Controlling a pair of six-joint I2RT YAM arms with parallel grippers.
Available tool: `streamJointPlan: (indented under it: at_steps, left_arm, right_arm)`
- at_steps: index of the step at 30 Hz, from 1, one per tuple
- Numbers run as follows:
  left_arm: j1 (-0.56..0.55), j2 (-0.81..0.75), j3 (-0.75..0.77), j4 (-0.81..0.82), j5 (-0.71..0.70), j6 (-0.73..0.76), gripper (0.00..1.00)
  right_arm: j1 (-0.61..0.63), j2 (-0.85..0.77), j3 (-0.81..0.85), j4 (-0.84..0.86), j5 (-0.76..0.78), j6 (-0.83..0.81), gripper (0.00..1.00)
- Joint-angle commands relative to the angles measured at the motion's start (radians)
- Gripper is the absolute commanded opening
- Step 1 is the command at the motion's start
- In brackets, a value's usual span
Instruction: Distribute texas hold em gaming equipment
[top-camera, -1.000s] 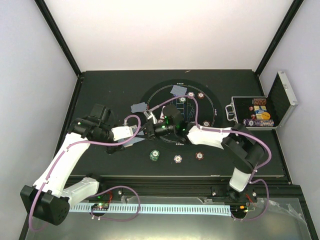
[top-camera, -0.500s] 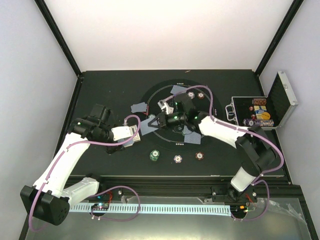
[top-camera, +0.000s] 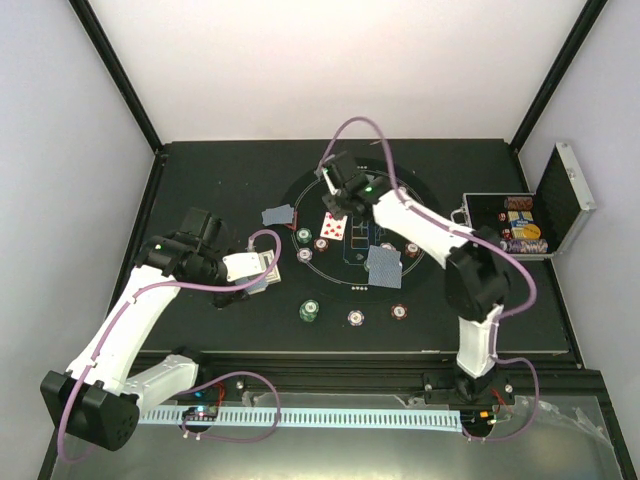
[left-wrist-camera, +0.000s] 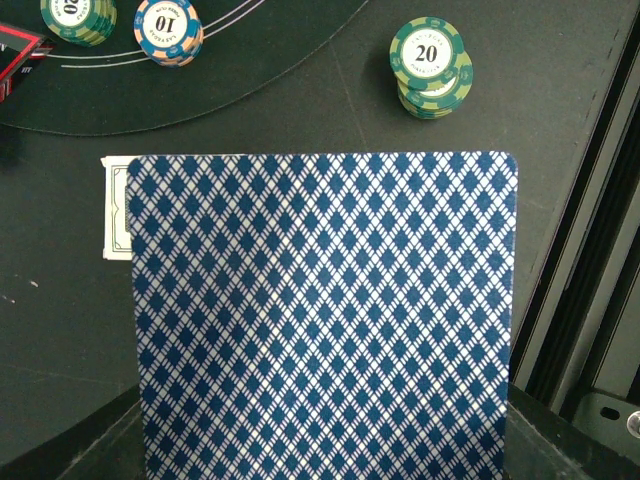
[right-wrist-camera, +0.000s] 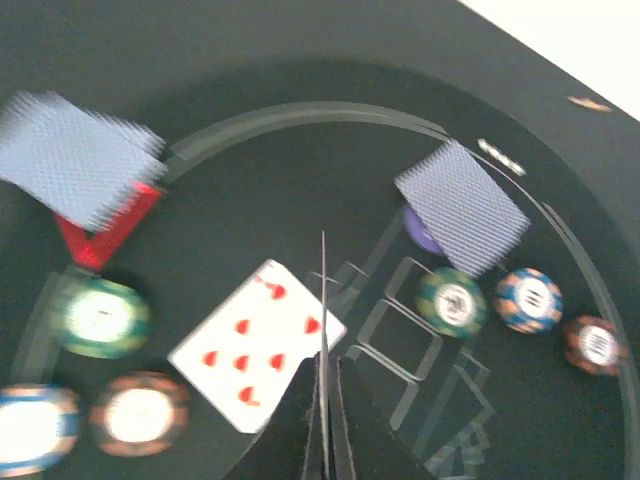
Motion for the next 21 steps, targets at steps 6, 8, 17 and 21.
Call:
streamJointPlan:
  at_steps: [6, 8, 17, 21]
  left_arm:
    - [0.002, 0.018, 0.035, -0.001, 0.0, 0.002, 0.02]
    - [0.002, 0.02, 0.036, 0.0, -0.004, 0.004, 0.02]
    - [0.002, 0.02, 0.031, 0.006, -0.013, 0.008, 0.02]
    - [0.002, 0.016, 0.038, -0.001, -0.011, 0.008, 0.02]
  right_arm:
    - [0.051, 0.198, -0.052, 0.209, 0.609, -0.428, 0.01]
    - [0.064, 0.23, -0.06, 0.243, 0.63, -0.47, 0.01]
    - [0.101, 0.264, -0.197, 0.29, 0.565, -0.457, 0.01]
    - [0.105, 0.273, -0.222, 0.284, 0.542, -0.439, 0.07]
